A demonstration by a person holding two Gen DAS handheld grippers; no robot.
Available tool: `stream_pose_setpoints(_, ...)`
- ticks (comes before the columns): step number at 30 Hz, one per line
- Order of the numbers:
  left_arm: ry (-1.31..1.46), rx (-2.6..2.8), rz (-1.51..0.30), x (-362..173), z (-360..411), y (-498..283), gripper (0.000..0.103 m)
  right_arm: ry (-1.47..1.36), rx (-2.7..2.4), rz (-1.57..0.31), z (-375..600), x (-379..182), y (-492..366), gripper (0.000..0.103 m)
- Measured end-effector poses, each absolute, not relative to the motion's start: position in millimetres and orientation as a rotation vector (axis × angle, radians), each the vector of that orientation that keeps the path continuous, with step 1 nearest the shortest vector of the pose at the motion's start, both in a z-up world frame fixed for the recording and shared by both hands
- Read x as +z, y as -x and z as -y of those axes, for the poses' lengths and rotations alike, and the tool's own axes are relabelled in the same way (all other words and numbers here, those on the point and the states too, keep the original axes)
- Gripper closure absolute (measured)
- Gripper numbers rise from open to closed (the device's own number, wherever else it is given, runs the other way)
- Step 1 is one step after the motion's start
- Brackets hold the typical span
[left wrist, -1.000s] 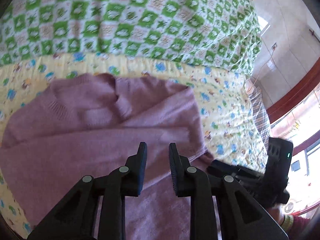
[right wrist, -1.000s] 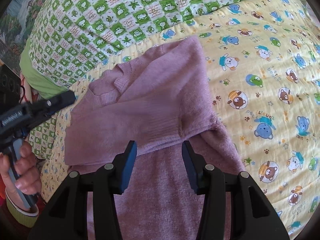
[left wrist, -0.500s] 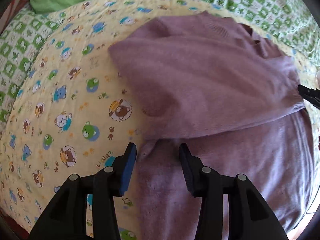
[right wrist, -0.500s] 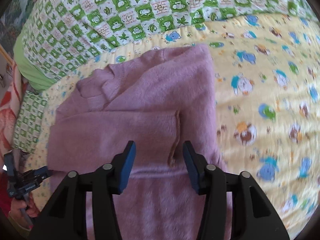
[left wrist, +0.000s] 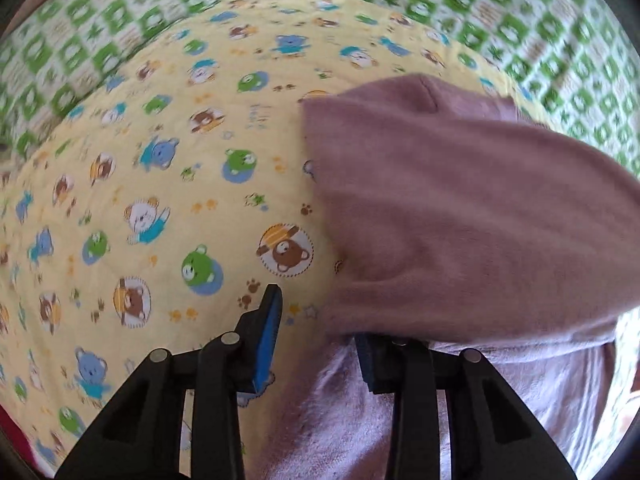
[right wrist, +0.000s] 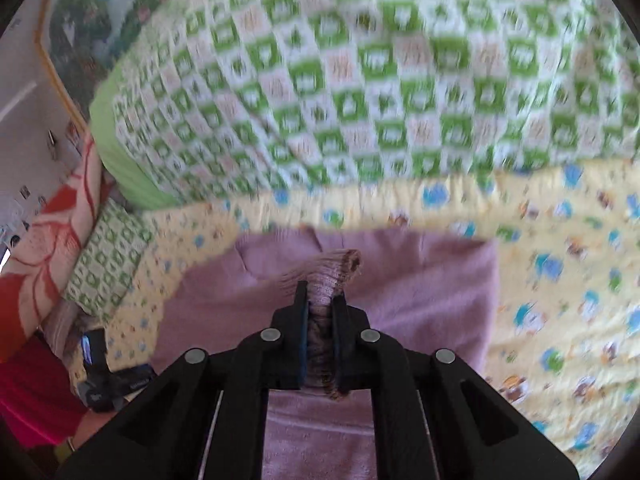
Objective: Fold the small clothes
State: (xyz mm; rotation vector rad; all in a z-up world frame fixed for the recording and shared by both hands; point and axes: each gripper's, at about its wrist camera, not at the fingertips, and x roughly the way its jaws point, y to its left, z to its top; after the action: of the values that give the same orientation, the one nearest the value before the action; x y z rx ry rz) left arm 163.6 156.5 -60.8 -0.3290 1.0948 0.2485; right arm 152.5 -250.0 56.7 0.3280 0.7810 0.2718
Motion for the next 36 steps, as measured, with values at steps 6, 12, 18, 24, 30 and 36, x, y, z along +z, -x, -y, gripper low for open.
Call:
stream_pose_setpoints(6,0.317,0.243,-1.107,-67.5,-153.3,-158.7,0.068,-0.336,0.167,-0.936,284.1,-4.0,-158.9,0.093)
stream_pose_setpoints(12,0.321,0.228,-1.113,-72.8,-148.4,-159.5,0.066,-0.292,0.100,-0.992,283.5,-46.8,-154.5,0.093)
stream_pose_setpoints(18,0.291,0.190,-1.157,-70.4,-146.7,-161.7,0.065,-0.238,0.054,-1.022,286.6,-61.9,-156.9,0.091)
stream_pose_setpoints(24,0.301,0.163,-1.186,-66.3,-150.2,-136.0,0.064,-0.297,0.001,-1.007,300.7,-43.8,-131.3,0.083)
stream_pose_setpoints(30,0.328,0.099,-1.221,-63.4,-152.5,-84.5,0.056,-0.337,0.014,-1.008,300.8,-31.1,-81.3,0.073)
stream_pose_setpoints(36,0.342,0.006,-1.266,-62.9,-148.2,-26.5,0.048,-0.368,0.021,-1.027,295.1,-33.4,-22.0,0.063)
